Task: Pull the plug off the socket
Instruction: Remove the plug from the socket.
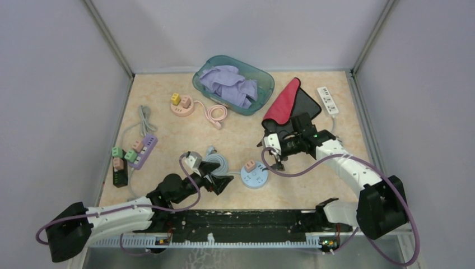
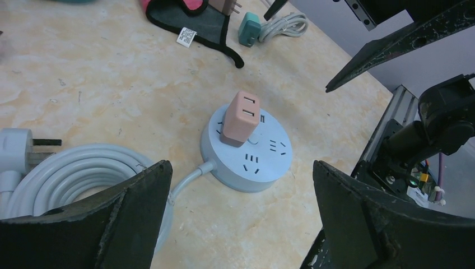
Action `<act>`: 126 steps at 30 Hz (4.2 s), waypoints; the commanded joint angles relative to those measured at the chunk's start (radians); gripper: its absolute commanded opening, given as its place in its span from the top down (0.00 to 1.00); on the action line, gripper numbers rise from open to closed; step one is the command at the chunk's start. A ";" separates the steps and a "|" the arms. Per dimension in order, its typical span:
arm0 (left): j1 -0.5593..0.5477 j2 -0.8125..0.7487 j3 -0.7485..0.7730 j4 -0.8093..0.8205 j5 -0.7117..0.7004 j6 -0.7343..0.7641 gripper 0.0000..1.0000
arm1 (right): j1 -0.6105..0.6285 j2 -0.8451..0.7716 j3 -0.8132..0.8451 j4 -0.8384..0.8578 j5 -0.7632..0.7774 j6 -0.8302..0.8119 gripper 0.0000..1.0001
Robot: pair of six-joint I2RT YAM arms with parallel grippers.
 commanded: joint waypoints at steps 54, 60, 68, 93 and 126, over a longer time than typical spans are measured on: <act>0.004 0.141 -0.045 0.094 0.020 -0.005 0.01 | 0.286 0.398 0.256 -0.098 0.315 -0.116 0.84; 0.005 0.194 -0.041 0.161 0.021 -0.064 0.02 | 0.286 0.325 0.208 -0.046 0.312 -0.087 1.00; 0.017 0.257 0.000 0.162 0.052 -0.272 0.04 | 0.275 0.225 0.154 0.090 0.327 0.074 1.00; 0.024 0.587 -0.056 0.474 -0.040 -0.881 0.09 | 0.193 0.260 0.104 0.481 0.255 0.709 1.00; 0.128 1.158 0.040 1.048 0.063 -0.943 0.89 | 0.211 0.343 0.073 0.543 0.184 0.784 1.00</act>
